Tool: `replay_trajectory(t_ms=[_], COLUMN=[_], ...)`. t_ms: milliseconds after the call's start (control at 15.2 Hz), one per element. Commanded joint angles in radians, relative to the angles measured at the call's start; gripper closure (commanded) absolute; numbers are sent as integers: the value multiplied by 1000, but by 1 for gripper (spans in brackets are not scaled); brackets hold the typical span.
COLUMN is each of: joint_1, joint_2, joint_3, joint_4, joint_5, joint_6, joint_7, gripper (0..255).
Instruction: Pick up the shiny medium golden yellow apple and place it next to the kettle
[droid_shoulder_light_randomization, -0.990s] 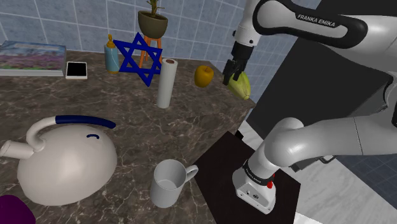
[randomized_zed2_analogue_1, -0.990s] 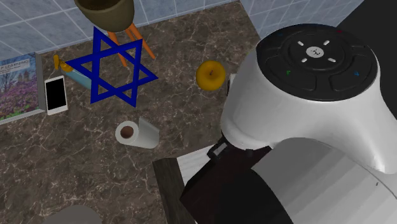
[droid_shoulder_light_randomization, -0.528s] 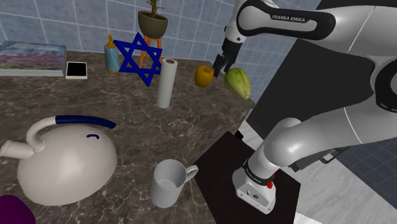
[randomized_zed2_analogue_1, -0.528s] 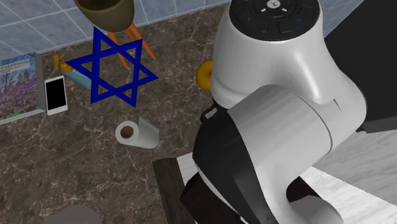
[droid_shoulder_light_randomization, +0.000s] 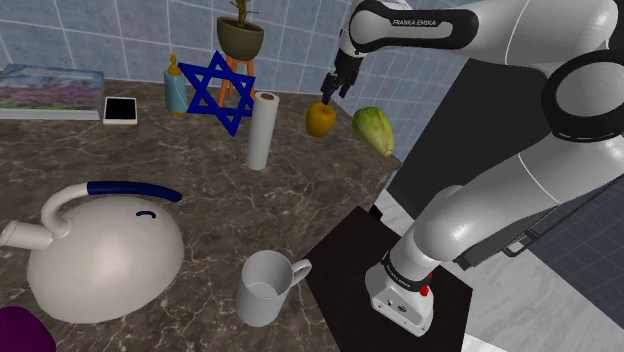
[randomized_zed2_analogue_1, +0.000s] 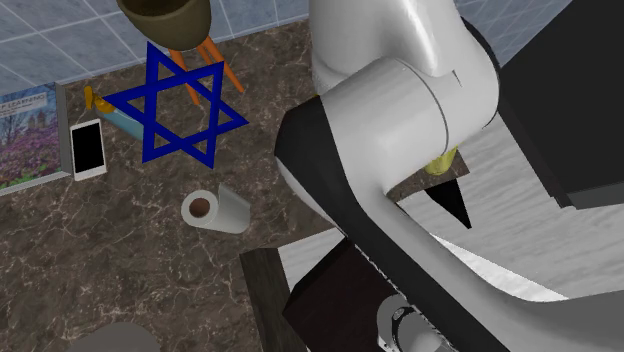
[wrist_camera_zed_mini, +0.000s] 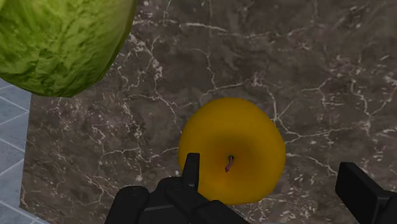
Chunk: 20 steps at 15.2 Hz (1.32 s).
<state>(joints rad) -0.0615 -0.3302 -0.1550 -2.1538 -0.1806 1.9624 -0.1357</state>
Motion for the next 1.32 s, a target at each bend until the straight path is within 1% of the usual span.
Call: replay_trajectory(t_ms=[0, 66, 594, 1056, 1122, 1254], joint_1=[-7, -8, -14, -14, -14, -14], joint_2=[60, 72, 107, 107, 107, 107], joint_3=[-13, -15, -28, -28, -28, -28], joint_4=[50, 61, -3, -3, -3, -3], joint_5=[-11, -13, -16, -16, -16, -16], joint_6=[41, 49, 150, 149, 149, 149], joint_7=[-14, -17, -17, -17, -17, -17], gripper=[0, 0, 0, 0, 255, 255])
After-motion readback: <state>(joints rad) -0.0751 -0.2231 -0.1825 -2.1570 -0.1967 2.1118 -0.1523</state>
